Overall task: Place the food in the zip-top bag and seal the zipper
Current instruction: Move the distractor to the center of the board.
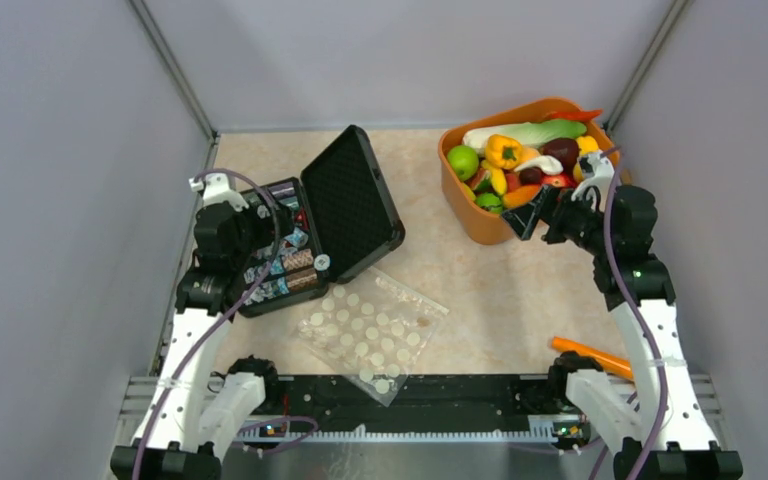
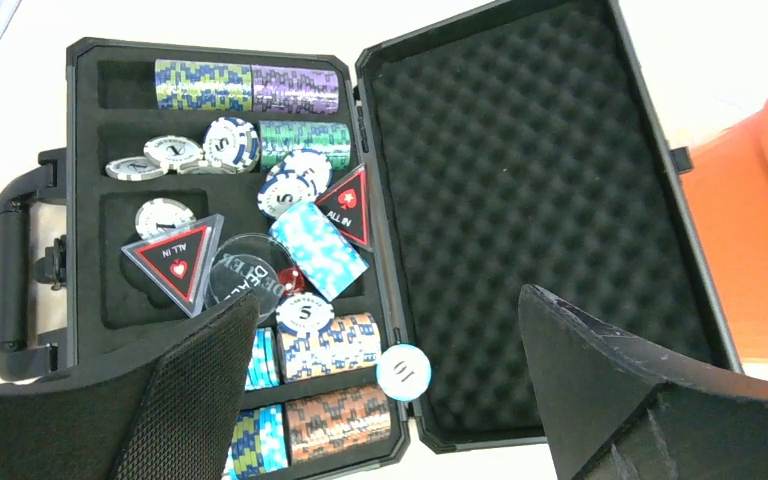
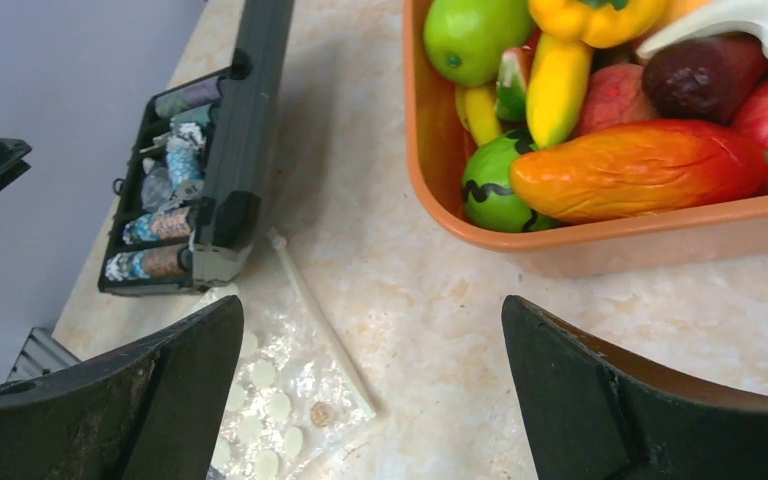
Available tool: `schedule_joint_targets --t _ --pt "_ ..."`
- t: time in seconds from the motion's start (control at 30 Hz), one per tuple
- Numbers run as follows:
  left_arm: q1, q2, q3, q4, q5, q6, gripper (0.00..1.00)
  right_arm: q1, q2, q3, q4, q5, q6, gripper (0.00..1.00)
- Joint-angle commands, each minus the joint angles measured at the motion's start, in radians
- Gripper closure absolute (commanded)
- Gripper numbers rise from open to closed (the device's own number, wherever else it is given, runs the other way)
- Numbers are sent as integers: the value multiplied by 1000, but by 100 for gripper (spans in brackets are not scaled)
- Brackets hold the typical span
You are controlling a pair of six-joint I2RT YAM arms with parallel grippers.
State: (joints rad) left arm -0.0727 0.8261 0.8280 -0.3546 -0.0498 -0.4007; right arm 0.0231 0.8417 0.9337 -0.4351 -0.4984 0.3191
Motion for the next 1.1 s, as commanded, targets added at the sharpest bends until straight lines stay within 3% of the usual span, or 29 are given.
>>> schedule_joint_targets --t 0.0,0.1,0.3,0.43,0.6,0.73,0.83,0.97,1.07 --pt "1 -104 -14 0 -16 -92 1 9 -78 -12 43 -60 18 1" --pt "1 -171 -89 4 11 -147 1 9 -92 -20 58 -68 45 1" --pt "1 -200 -185 -23 357 -146 1 11 -116 -27 55 -78 77 1" --pt "-7 -189 -227 -100 445 -178 1 11 -119 -23 40 -64 74 1" --pt "-85 -185 -252 -225 384 -189 1 11 -116 -26 47 -57 84 1" --pt "-237 -213 -266 -235 249 -278 1 11 -115 -44 61 -55 96 1" --pt "-285 -173 -300 -237 140 -317 1 11 -115 -60 74 -55 106 1" --pt "-288 -155 -349 -152 7 -315 1 11 -115 -64 81 -52 112 1" --pt "-288 -146 -391 -54 -11 -308 1 11 -113 -61 77 -46 107 1"
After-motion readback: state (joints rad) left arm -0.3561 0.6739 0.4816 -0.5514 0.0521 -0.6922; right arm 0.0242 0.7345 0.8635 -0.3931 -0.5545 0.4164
